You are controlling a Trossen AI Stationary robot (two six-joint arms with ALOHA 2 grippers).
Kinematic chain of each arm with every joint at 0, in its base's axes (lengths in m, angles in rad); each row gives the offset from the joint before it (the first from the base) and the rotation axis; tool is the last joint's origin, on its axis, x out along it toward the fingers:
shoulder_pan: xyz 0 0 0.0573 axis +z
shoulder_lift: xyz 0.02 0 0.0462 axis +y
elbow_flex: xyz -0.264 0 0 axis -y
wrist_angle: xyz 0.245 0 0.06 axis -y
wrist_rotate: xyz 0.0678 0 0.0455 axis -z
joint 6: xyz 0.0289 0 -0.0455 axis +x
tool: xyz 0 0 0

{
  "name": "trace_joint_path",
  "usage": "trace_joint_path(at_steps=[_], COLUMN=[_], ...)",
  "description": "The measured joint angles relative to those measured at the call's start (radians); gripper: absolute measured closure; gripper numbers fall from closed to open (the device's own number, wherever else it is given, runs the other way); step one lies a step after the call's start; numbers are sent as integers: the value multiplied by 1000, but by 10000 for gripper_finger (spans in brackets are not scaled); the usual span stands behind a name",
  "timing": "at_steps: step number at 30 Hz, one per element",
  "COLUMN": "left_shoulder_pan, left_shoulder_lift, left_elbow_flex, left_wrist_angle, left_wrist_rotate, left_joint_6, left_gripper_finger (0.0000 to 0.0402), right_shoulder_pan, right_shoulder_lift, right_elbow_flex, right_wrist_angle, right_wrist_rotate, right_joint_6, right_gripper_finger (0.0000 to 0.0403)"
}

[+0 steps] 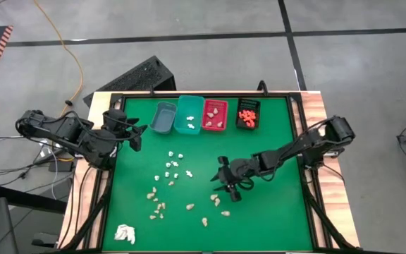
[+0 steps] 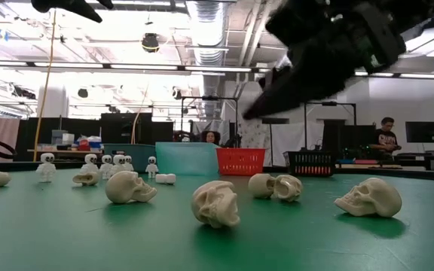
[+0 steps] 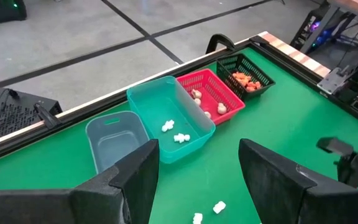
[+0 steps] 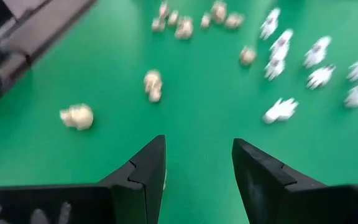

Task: Sort Halloween decoration
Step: Put the white skull toy into the red bin

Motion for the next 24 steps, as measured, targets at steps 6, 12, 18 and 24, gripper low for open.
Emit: trace_joint_path(at_steps=[6,12,18,24], left_shoulder_pan=[0,0,0,3], left_shoulder_lift=[0,12,36,64], left_elbow_flex=[0,0,0,0], left_wrist_angle=[-4,-7,-8,-6], left_wrist_rotate=[12,26,48,65], left_joint_6=[-1,-2,-1,-2], left_gripper_finger=[191,191,191,191], right_shoulder_pan=[14,24,43,54], right_shoulder_lift=[85,160,207,216], right_elbow_flex=[30,50,57,57], right_wrist_angle=[3,49,74,37], right_wrist_rotate=[0,-5,-10,-9], right_joint_6=[0,2,19,23], right_gripper_finger=[223,223,223,223])
